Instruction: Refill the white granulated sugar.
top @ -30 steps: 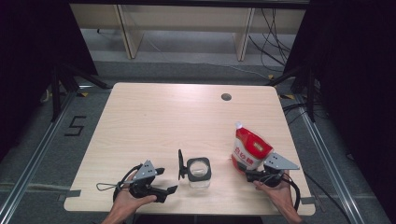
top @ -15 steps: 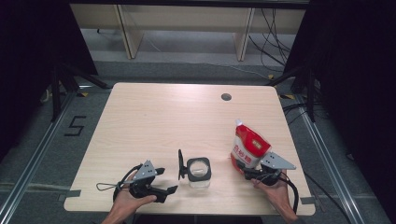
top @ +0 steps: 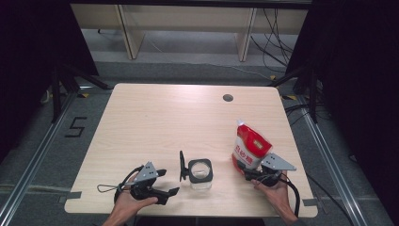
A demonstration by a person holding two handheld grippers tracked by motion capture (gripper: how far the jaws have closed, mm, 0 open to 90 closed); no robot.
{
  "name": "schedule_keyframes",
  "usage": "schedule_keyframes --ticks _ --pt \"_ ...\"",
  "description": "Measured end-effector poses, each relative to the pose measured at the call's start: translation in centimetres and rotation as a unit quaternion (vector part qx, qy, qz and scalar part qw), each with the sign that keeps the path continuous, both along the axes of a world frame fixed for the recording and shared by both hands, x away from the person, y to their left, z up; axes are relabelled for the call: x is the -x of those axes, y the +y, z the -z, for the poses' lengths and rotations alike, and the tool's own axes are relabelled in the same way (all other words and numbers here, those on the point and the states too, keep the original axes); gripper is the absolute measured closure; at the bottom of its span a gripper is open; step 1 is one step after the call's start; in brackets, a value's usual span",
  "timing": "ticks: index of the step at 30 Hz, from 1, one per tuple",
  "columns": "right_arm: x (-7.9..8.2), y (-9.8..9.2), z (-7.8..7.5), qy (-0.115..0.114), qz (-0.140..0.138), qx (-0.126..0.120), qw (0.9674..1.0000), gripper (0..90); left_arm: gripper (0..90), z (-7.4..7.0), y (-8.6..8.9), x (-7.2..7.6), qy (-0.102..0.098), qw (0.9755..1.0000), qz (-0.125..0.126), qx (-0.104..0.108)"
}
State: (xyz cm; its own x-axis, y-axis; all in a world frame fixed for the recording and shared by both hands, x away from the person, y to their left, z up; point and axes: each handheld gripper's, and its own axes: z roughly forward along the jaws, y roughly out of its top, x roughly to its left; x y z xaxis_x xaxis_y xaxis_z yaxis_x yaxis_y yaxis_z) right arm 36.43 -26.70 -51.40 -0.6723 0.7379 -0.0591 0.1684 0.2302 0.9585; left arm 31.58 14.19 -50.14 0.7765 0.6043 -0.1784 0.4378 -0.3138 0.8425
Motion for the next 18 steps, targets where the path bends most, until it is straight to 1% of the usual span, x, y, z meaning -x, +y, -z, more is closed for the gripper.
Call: schedule_keyframes --ticks 2,3,5,6,7,8,9,10,11,12,13,14,15,16,17,18 --pt "0.0 0.0 0.0 0.001 0.004 0.0 1.0 30.8 16.4 0.0 0.0 0.0 0.0 1.0 0.0 0.001" --pt "-0.1 0.1 0.0 -0.001 0.0 -0.004 1.0 31.1 16.3 0.0 0.0 0.0 0.0 1.0 0.0 0.001" --pt "0.0 0.1 0.0 0.003 0.001 0.0 1.0 32.1 16.4 0.0 0.0 0.0 0.001 1.0 0.002 0.0" --pt "0.4 0.3 -0.1 0.027 0.017 -0.004 0.9995 32.8 16.3 -0.1 0.0 0.0 0.001 1.0 0.002 0.0" --pt "0.4 0.3 -0.1 0.027 0.017 -0.004 0.9995 32.8 16.3 -0.1 0.0 0.0 0.001 1.0 0.002 0.0" --pt "0.2 0.3 -0.4 0.004 0.013 0.019 0.9997 33.8 16.3 -0.1 0.1 0.0 0.002 1.0 0.001 -0.002" --pt "0.2 0.3 -0.4 0.004 0.013 0.019 0.9997 33.8 16.3 -0.1 0.1 0.0 0.002 1.0 0.001 -0.002" --pt "0.8 0.6 -0.6 0.032 0.016 0.027 0.999 34.6 16.4 -0.1 0.2 -0.1 -0.006 1.0 0.005 0.0" --pt "0.8 0.6 -0.6 0.032 0.016 0.027 0.999 34.6 16.4 -0.1 0.2 -0.1 -0.006 1.0 0.005 0.0" --pt "0.6 0.8 -0.7 0.008 0.011 0.039 0.9991 35.1 16.3 0.0 0.2 -0.1 -0.009 0.9999 0.006 0.003" --pt "0.6 0.8 -0.7 0.008 0.011 0.039 0.9991 35.1 16.3 0.0 0.2 -0.1 -0.009 0.9999 0.006 0.003" --pt "1.0 0.8 -1.0 0.029 0.013 0.046 0.9984 35.4 16.4 -0.1 0.3 -0.2 -0.01 0.9999 0.007 -0.001" --pt "1.0 0.8 -1.1 0.03 0.013 0.047 0.9984 35.6 16.4 0.0 0.3 -0.2 -0.009 0.9999 0.006 0.001" --pt "0.9 0.8 -1.1 0.024 0.005 0.05 0.9985 35.7 16.4 -0.1 0.2 -0.1 -0.009 0.9999 0.006 0.005" --pt "1.0 0.8 -1.2 0.028 0.01 0.052 0.9982 35.8 16.4 0.0 0.2 -0.1 -0.01 0.9999 0.006 0.007" --pt "1.1 0.8 -1.3 0.033 0.011 0.054 0.9979 36.0 16.4 -0.1 0.3 -0.1 -0.012 0.9999 0.007 0.002"
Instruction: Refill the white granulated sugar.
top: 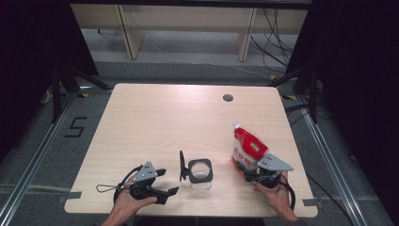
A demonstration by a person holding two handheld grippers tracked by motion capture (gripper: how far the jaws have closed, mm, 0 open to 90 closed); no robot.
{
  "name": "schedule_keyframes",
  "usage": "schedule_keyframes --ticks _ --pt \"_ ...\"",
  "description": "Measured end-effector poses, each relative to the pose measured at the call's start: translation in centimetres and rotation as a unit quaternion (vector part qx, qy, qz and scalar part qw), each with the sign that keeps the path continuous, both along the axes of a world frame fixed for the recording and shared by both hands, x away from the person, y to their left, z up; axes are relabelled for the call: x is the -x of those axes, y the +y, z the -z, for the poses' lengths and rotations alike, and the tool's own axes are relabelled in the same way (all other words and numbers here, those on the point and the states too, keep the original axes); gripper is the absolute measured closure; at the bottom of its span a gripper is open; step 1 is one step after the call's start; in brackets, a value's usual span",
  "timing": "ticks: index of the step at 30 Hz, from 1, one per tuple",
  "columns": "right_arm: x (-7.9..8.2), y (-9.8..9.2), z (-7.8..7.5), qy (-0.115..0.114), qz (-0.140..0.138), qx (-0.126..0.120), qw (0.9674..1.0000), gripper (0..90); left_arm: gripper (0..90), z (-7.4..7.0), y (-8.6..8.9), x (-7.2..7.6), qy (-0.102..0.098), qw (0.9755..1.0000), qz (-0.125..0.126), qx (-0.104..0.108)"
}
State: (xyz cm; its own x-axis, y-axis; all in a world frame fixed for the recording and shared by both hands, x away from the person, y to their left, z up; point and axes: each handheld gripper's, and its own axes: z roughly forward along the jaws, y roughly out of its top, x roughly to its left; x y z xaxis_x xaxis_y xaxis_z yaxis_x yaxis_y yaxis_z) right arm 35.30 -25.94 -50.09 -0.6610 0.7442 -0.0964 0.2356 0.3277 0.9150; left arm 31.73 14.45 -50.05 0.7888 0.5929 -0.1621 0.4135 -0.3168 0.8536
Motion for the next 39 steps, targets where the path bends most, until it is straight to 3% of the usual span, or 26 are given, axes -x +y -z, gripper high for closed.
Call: schedule_keyframes --ticks 2,3,4,5,8,12,13,16,22,23,26,27,31,33,35,36,37,39 --pt "0.1 0.0 -0.1 -0.006 0.004 0.006 1.0 36.1 16.4 -0.1 0.0 0.0 0.002 1.0 0.0 0.003" --pt "0.2 0.1 -0.2 -0.027 0.006 0.019 0.9994 36.3 16.4 -0.1 0.1 0.0 0.001 1.0 0.002 0.0" --pt "0.4 0.1 -0.3 -0.033 -0.003 0.035 0.9988 36.4 16.4 -0.1 0.0 0.1 0.004 1.0 -0.004 0.004" --pt "0.4 0.1 -0.3 -0.033 -0.003 0.035 0.9988 36.4 16.4 -0.1 0.0 0.1 0.008 0.9999 -0.006 0.004" --pt "0.9 0.7 -0.8 -0.043 -0.015 0.07 0.9965 36.5 16.4 -0.1 0.1 0.1 0.006 1.0 -0.003 0.003" --pt "1.5 1.0 -1.3 -0.051 -0.03 0.072 0.9956 36.6 16.4 -0.1 0.3 0.0 0.004 1.0 -0.001 -0.005" --pt "1.8 1.2 -1.8 -0.069 -0.044 0.092 0.9924 36.6 16.4 -0.1 0.2 0.0 0.001 1.0 -0.003 0.004" --pt "2.1 1.4 -2.2 -0.08 -0.051 0.107 0.9897 36.6 16.4 -0.1 0.2 0.0 0.0 1.0 -0.003 0.0" --pt "2.8 1.3 -2.9 -0.087 -0.06 0.127 0.9863 36.7 16.4 -0.1 0.3 0.0 0.002 1.0 -0.002 -0.002" --pt "3.2 1.0 -3.1 -0.093 -0.06 0.147 0.983 36.7 16.4 -0.1 0.3 0.1 0.012 0.9998 -0.012 0.001" --pt "3.6 0.9 -3.3 -0.089 -0.06 0.145 0.9835 36.7 16.4 -0.1 0.3 0.1 0.01 0.9999 -0.013 0.0" --pt "3.7 0.6 -3.6 -0.097 -0.062 0.151 0.9818 36.7 16.4 -0.1 0.3 0.1 0.01 0.9999 -0.014 -0.001" --pt "4.4 0.2 -4.2 -0.093 -0.062 0.161 0.9806 36.7 16.4 0.0 0.3 0.0 0.012 0.9998 -0.015 -0.001" --pt "4.7 0.2 -4.5 -0.097 -0.067 0.176 0.9773 36.8 16.4 -0.1 0.3 0.0 0.01 0.9998 -0.016 -0.001" --pt "5.3 0.1 -5.0 -0.102 -0.078 0.2 0.9714 36.7 16.4 0.0 0.2 0.0 0.011 0.9998 -0.018 0.002" --pt "5.3 0.1 -5.0 -0.102 -0.078 0.2 0.9714 36.7 16.4 0.0 0.2 0.0 0.009 0.9998 -0.017 0.006" --pt "5.5 0.2 -5.2 -0.107 -0.085 0.218 0.9664 36.8 16.4 0.0 0.3 0.0 0.009 0.9998 -0.015 0.002" --pt "5.6 0.2 -5.3 -0.107 -0.081 0.224 0.9652 36.8 16.4 0.0 0.2 0.0 0.008 0.9998 -0.019 0.006"
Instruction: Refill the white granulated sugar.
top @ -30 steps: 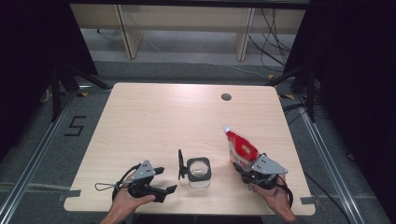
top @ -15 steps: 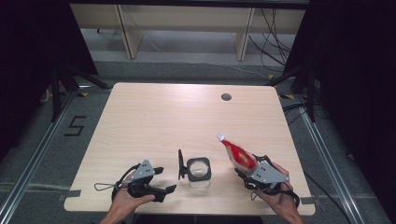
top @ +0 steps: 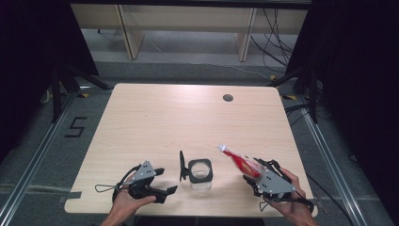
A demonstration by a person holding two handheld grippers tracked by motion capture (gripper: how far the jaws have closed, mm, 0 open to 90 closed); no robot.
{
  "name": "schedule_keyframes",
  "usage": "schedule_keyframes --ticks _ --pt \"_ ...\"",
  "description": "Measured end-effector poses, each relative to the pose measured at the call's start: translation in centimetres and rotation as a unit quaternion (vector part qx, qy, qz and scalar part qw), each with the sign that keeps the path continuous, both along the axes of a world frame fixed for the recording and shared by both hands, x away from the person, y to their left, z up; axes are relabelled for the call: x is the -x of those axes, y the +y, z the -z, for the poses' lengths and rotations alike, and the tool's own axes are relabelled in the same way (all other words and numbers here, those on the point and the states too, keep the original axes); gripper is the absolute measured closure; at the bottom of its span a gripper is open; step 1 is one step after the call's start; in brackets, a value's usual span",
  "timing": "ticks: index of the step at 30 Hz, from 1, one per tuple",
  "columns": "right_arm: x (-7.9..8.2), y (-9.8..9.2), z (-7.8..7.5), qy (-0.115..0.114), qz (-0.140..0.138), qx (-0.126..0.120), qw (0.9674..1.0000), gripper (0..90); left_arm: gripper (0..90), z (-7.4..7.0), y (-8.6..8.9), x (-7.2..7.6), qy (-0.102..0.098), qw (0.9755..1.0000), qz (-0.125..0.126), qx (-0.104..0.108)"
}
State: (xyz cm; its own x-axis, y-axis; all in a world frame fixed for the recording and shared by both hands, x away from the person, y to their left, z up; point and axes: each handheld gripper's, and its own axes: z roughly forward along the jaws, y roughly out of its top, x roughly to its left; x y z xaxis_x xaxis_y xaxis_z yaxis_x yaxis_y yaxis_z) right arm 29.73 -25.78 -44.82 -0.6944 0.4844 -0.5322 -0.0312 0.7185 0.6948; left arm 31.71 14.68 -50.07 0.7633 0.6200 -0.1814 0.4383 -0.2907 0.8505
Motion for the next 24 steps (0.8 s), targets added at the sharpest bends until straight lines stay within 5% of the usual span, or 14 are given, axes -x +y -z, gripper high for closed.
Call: schedule_keyframes --ticks 9,16,18,20,21,22,24 --pt "0.8 0.8 0.0 -0.017 -0.037 0.091 0.995 36.9 16.4 -0.1 0.2 -0.2 -0.004 0.9999 0.008 -0.009" --pt "1.0 1.3 0.1 -0.026 -0.035 0.131 0.9904 37.1 16.4 -0.1 0.2 -0.2 -0.004 0.9999 0.007 -0.008" --pt "0.8 1.5 0.1 -0.056 -0.039 0.172 0.9827 37.1 16.4 -0.1 0.3 -0.2 -0.004 0.9999 0.008 -0.01" --pt "0.9 1.5 0.2 -0.062 -0.028 0.173 0.9826 37.1 16.4 -0.1 0.2 -0.2 -0.004 0.9999 0.008 -0.009" --pt "0.6 1.6 0.1 -0.075 -0.043 0.194 0.9772 37.1 16.4 -0.1 0.2 -0.2 -0.006 0.9999 0.009 -0.009" --pt "0.8 1.6 0.3 -0.074 -0.036 0.193 0.9777 37.2 16.4 -0.1 0.2 -0.2 -0.004 0.9999 0.008 -0.01" --pt "0.8 1.8 0.3 -0.083 -0.041 0.211 0.9732 37.2 16.4 -0.1 0.2 -0.2 -0.006 0.9999 0.006 -0.009"
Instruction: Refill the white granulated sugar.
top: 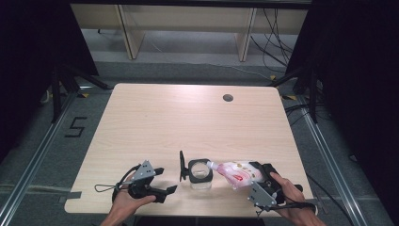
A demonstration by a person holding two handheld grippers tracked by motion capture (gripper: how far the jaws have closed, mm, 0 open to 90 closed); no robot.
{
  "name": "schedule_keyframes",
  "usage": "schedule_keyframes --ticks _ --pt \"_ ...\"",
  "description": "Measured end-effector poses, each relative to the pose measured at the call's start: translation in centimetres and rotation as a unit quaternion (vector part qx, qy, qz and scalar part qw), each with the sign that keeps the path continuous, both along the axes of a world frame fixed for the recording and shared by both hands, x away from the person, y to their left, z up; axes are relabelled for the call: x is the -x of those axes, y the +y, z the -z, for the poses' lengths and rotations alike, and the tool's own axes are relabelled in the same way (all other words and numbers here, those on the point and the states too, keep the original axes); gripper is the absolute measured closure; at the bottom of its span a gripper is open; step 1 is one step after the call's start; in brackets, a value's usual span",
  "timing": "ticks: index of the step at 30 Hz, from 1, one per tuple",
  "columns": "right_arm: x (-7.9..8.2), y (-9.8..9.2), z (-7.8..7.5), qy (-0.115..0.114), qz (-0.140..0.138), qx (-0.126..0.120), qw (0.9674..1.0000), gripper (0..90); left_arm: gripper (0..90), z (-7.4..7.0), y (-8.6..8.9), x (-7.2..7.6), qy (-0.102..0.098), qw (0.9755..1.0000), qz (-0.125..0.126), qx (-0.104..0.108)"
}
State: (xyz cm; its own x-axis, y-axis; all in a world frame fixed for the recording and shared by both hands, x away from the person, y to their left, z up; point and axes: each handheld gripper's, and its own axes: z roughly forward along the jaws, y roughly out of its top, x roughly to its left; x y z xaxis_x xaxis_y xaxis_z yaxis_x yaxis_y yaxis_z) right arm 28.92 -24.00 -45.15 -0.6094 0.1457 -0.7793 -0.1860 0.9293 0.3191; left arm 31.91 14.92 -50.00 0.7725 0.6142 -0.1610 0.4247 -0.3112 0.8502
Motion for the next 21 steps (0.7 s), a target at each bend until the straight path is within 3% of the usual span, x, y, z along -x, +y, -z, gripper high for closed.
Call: schedule_keyframes --ticks 1,3,4,7,9,10,12,13,14,15,16,17,18,19,20,21 --pt "0.2 0.1 0.1 0.0 0.008 0.001 1.0 37.2 16.4 0.0 0.0 0.0 0.0 1.0 0.0 0.0" --pt "0.0 0.1 0.0 -0.018 -0.008 0.02 0.9996 37.3 16.4 0.0 0.0 0.0 0.002 1.0 0.002 -0.002" --pt "0.2 0.1 0.1 -0.012 0.003 0.014 0.9998 37.3 16.4 -0.1 0.0 0.0 0.002 1.0 0.001 -0.001" --pt "0.1 0.4 0.0 -0.04 -0.013 0.054 0.9976 37.3 16.4 0.0 0.0 0.1 0.001 1.0 0.0 0.004" --pt "-0.1 0.4 -0.1 -0.054 -0.024 0.069 0.9959 37.3 16.4 0.0 0.0 0.0 0.001 1.0 0.002 -0.001" --pt "0.2 0.4 0.2 -0.041 0.002 0.05 0.9979 37.4 16.4 0.0 0.0 0.0 0.001 1.0 0.0 0.001" --pt "0.2 0.4 0.2 -0.045 -0.003 0.059 0.9973 37.4 16.4 0.0 0.0 0.0 0.001 1.0 0.001 0.0" --pt "-0.2 0.3 0.1 -0.057 -0.027 0.069 0.9957 37.4 16.4 0.0 0.0 0.0 0.001 1.0 0.001 0.0" --pt "0.1 0.4 -0.1 -0.055 -0.015 0.087 0.9945 37.4 16.4 0.0 0.0 0.0 0.002 1.0 0.001 0.0" --pt "-0.1 0.5 -0.4 -0.071 -0.034 0.108 0.991 37.5 16.4 0.0 0.0 0.0 0.003 1.0 0.001 0.001" --pt "-0.1 0.5 -0.4 -0.071 -0.034 0.108 0.991 37.5 16.4 0.0 0.0 0.0 0.003 1.0 0.001 0.001" --pt "-0.2 0.8 -0.8 -0.089 -0.051 0.142 0.9845 37.5 16.4 0.1 -0.2 0.1 0.006 0.9999 -0.005 0.01" --pt "-0.2 0.8 -0.8 -0.089 -0.051 0.142 0.9845 37.5 16.4 0.1 -0.2 0.1 0.006 0.9999 -0.005 0.01" --pt "-0.1 0.6 -0.2 -0.077 -0.034 0.105 0.9909 37.5 16.4 0.1 -0.2 0.1 0.008 0.9999 -0.005 0.006" --pt "0.0 0.7 -0.3 -0.078 -0.031 0.121 0.9891 37.5 16.4 0.0 -0.1 0.1 0.005 1.0 -0.005 0.005" --pt "0.0 0.9 -0.6 -0.088 -0.036 0.147 0.9845 37.6 16.4 0.0 0.0 0.1 0.003 1.0 -0.001 0.002"
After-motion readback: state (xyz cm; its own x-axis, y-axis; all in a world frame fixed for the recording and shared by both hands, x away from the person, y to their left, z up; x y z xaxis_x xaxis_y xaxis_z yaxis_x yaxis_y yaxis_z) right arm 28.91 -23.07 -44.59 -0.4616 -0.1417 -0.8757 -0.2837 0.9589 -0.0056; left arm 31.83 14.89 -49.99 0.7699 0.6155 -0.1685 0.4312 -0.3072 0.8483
